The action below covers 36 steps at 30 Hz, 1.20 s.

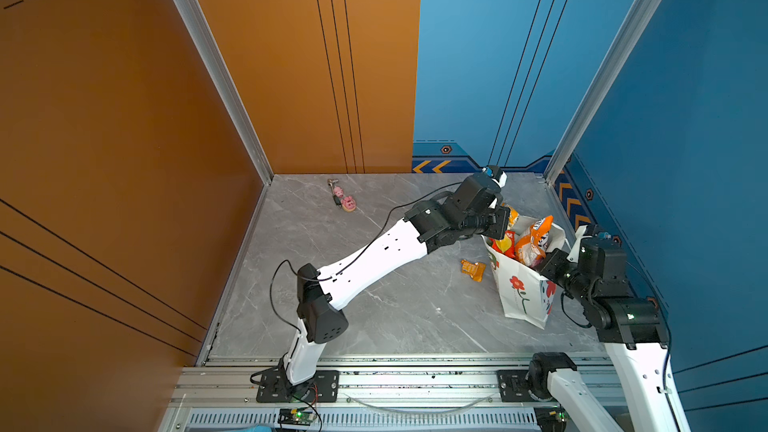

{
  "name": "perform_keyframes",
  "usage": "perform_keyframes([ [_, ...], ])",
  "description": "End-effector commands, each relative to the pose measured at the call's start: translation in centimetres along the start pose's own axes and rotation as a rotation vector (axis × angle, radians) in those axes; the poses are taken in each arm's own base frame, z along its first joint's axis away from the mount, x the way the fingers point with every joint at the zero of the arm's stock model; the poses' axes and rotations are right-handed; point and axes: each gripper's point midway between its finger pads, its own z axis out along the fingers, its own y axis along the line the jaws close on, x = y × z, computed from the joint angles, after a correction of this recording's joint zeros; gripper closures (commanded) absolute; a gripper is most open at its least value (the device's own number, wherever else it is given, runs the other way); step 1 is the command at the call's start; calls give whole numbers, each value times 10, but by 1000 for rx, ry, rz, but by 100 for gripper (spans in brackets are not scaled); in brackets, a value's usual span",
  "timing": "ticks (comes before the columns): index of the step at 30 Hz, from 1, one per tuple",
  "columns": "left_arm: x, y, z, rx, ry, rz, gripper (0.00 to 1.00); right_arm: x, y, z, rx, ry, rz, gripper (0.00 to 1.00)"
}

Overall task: Place the snacks into the paper bag
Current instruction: 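Lower the biscuit packet into the bag and open the left gripper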

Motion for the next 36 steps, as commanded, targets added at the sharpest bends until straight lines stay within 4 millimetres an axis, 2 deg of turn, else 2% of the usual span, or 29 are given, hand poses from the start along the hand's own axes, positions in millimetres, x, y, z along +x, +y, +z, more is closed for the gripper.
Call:
perform_keyframes([
  [1, 15, -12, 7, 38, 81, -21, 100, -23, 17, -12, -79, -112, -5, 100],
  [9, 25, -8, 32, 34, 123, -35, 100, -22, 16, -11, -79, -107, -5, 100],
  [20, 35, -4, 51, 35, 156, -53, 100, -21, 16, -10, -81, -105, 0, 100],
  [23, 38, -1, 55, 30, 168, -54, 90, -21, 16, -10, -79, -107, -1, 100],
  [27, 37, 6, 49, -15, 164, -22, 55, -21, 14, -10, -71, -109, -7, 100],
  [30, 31, 3, 36, -64, 123, 58, 36, -21, 14, -10, -69, -110, -8, 100],
  [32, 27, 1, 27, -90, 95, 91, 31, -21, 14, -10, -67, -109, -8, 100],
  [36, 20, 11, 14, -138, 71, 88, 30, -21, 13, -10, -66, -112, -8, 100],
])
